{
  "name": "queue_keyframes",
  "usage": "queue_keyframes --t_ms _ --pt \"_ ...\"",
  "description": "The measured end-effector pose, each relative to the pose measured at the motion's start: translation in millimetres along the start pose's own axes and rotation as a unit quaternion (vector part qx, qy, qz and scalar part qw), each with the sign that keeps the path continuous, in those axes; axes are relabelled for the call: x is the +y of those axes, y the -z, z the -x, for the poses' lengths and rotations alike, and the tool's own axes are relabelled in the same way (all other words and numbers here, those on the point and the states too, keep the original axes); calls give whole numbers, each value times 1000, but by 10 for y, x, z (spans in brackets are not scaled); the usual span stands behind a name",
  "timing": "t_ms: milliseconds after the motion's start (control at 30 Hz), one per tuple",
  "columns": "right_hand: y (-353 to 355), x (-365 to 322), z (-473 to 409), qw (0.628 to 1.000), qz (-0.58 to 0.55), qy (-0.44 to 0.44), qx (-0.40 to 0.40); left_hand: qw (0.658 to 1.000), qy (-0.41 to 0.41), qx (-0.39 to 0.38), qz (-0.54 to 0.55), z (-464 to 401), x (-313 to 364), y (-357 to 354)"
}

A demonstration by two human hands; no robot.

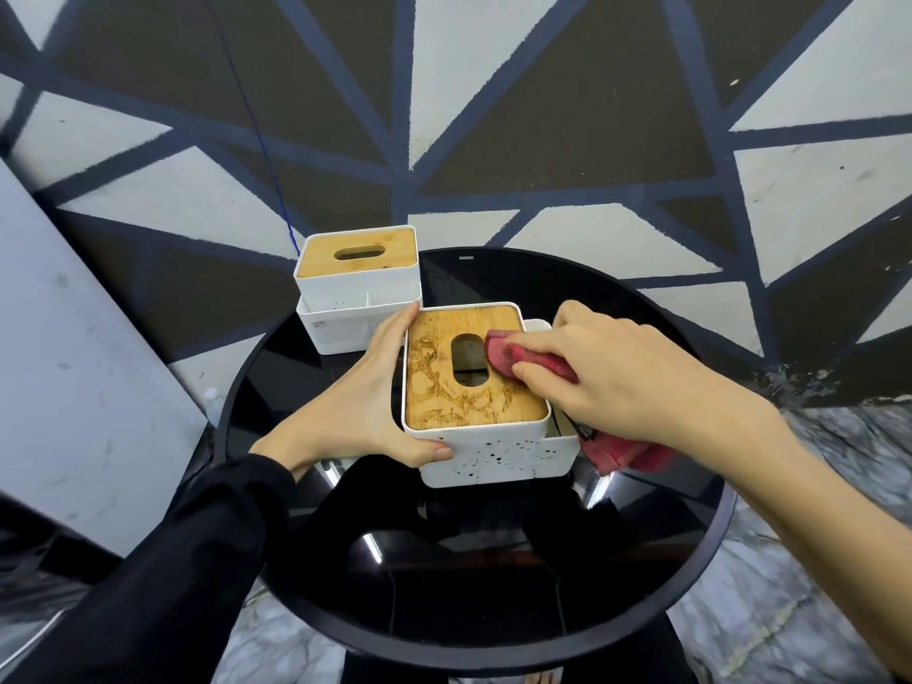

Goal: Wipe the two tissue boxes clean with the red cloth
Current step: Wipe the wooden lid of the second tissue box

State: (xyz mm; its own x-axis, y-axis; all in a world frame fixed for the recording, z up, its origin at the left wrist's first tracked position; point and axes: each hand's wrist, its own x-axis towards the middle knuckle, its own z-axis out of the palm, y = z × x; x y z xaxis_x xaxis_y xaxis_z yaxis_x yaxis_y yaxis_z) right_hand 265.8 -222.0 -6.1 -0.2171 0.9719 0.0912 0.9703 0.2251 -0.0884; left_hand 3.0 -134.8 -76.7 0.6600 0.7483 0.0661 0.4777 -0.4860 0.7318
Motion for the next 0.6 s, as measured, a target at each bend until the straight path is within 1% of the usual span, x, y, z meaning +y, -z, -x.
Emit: queue_keyframes --t_ms 133,233,333,467,600 --pt "46 -138 315 1000 2 -5 -14 1000 4 -8 -9 -10 -2 -4" --pt "60 -160 314 1000 5 -14 -15 1000 4 -15 -10 -10 2 6" --pt "50 -130 119 1000 6 -26 -15 1000 0 -16 -10 -9 2 12" --pt "9 -3 -355 999 -1 -45 0 1000 -1 -6 -3 -14 -3 2" --pt "-12 53 -582 999 5 -45 -2 1000 2 8 8 -13 -12 -29"
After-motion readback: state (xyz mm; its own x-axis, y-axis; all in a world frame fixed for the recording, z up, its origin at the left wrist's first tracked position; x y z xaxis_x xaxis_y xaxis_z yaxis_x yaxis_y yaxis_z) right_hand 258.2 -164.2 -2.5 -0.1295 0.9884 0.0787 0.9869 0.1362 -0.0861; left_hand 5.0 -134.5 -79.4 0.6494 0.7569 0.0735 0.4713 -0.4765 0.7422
